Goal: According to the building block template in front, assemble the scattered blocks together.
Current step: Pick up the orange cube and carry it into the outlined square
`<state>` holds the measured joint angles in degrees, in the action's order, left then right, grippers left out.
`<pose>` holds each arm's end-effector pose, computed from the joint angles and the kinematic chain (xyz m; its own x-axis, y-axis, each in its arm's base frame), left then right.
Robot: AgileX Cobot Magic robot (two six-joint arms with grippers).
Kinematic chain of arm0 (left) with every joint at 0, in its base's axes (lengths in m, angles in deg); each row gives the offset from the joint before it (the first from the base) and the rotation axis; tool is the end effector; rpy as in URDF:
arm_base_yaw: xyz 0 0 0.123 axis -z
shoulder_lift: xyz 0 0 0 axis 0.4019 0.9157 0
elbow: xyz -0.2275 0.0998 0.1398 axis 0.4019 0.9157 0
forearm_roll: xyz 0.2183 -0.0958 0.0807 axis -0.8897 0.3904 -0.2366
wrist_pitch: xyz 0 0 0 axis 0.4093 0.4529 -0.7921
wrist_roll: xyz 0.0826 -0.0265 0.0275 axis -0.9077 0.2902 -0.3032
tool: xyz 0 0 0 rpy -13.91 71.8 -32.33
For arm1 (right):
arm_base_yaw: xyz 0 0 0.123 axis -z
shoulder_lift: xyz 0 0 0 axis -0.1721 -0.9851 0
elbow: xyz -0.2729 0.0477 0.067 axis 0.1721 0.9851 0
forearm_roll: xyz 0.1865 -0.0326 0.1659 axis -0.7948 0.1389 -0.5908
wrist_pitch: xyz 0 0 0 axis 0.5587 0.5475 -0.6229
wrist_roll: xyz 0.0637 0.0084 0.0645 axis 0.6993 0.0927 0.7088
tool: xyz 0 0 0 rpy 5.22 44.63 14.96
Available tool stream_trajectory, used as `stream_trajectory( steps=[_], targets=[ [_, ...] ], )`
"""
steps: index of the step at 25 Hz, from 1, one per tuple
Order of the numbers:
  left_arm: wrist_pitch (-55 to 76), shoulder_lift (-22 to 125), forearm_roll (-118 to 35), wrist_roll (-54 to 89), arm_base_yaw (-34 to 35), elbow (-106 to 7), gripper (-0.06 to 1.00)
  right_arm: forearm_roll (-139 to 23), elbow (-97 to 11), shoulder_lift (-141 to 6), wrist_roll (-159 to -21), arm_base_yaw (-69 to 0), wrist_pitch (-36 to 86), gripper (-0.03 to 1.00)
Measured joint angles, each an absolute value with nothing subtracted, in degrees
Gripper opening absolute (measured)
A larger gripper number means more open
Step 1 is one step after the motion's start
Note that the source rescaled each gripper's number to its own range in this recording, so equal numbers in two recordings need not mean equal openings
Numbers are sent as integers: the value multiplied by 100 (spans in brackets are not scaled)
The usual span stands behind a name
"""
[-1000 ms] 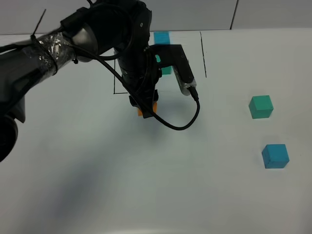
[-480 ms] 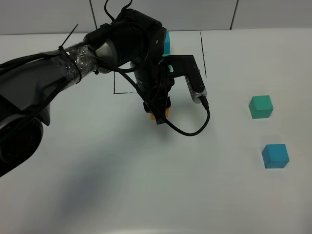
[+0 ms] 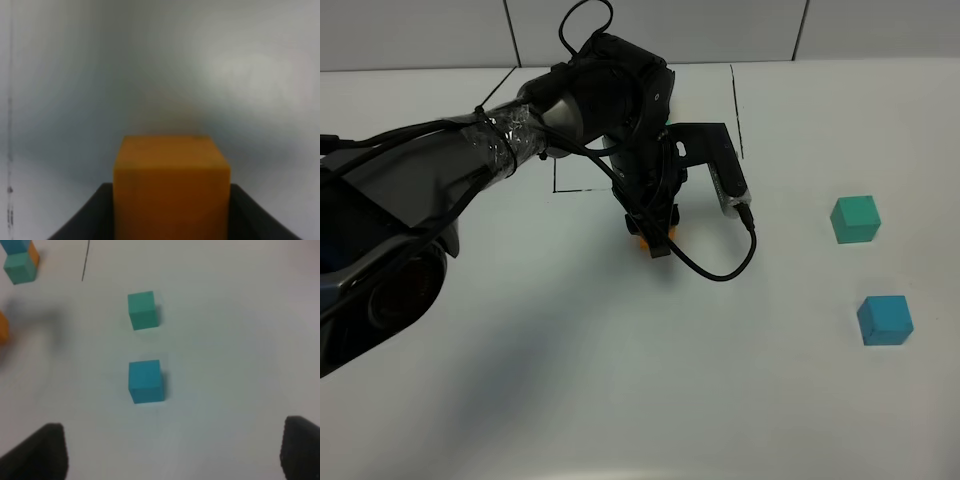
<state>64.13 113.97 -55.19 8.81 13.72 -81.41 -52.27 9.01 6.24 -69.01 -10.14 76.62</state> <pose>0.3935 -0.3001 0.1446 -0.1470 0.9744 -0.1703 0.9693 0.1762 0.1715 -0.0047 0.0024 0.2743 -0.4575 -0.0174 -0.8890 -0.0344 0.9994 -0.0018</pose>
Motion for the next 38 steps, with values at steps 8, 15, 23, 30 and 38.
stream_trajectory(
  steps=[8, 15, 23, 30, 38],
  targets=[
    [6019, 11549, -5461, 612, 1374, -8159, 0, -5258, 901, 624, -6901, -1014, 7662, 74],
    [6006, 11624, -5461, 605, 1374, -8210, 0, -5258, 901, 624, -6901, -1014, 7662, 74],
    [6006, 11636, -5461, 466, 1374, -8216, 0, -5259, 901, 624, -6907, -1014, 7662, 74],
    [5956, 11783, -5461, 168, 1374, -8198, 21, -5264, 901, 624, -6904, -1014, 7662, 74],
    [5839, 11799, -5461, -134, 1374, -8197, 56, -5264, 901, 624, -6904, -1014, 7662, 74]
  ],
)
